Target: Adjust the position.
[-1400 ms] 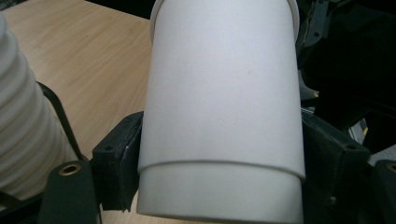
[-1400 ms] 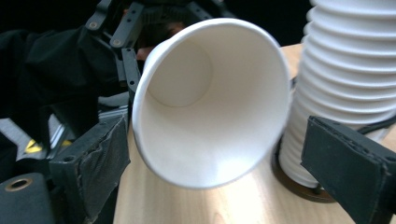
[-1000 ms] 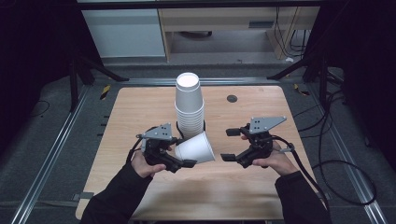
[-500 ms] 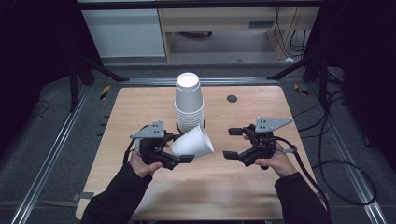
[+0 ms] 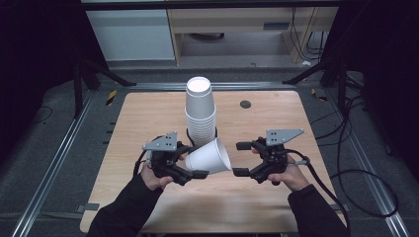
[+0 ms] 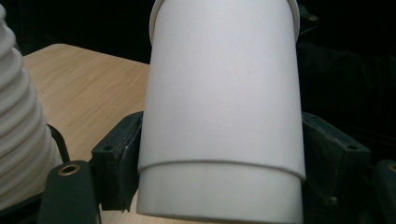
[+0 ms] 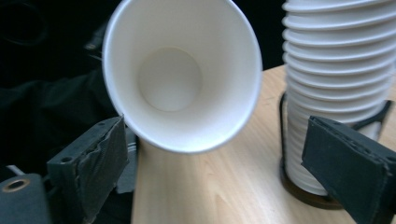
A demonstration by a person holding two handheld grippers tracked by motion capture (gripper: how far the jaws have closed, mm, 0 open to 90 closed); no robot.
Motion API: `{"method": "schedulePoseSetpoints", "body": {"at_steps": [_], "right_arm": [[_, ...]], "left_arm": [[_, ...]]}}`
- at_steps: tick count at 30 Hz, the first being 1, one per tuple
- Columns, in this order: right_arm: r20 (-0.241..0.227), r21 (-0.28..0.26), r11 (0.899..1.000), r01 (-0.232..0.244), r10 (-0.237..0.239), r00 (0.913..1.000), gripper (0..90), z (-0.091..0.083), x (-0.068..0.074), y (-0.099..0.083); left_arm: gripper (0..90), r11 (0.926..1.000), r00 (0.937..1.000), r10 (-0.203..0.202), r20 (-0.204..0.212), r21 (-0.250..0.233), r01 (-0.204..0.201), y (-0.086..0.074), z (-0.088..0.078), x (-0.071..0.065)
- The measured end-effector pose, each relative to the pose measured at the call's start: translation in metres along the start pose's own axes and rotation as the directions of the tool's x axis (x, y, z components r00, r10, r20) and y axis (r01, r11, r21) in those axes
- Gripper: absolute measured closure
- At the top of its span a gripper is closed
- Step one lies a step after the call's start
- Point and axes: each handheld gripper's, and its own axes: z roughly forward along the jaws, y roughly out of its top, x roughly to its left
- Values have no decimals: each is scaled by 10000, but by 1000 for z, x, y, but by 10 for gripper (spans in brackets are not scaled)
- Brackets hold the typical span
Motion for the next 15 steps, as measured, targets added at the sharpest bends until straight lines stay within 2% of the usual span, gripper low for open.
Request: {"method": "schedulePoseSetpoints", "body": {"at_steps": [2,4,5,11,15], "right_arm": [[-345,-46,10000,-9,7,9994,62,-1,1,1],[-365,-20,10000,4,-5,9993,62,-1,2,2],[-555,67,10000,21,-17,9985,56,-1,4,3],[-348,121,9999,-27,31,9994,45,5,5,3],[-482,31,10000,-49,50,9988,46,5,6,3]], "left_arm": [[220,10000,10000,-7,30,15,7,0,0,0],[220,10000,10000,32,53,34,-32,0,1,0],[220,10000,9999,21,101,42,-21,0,2,0],[220,9998,9994,197,288,72,-199,1,5,-3],[220,9996,9993,238,279,125,-242,1,6,-4]]}}
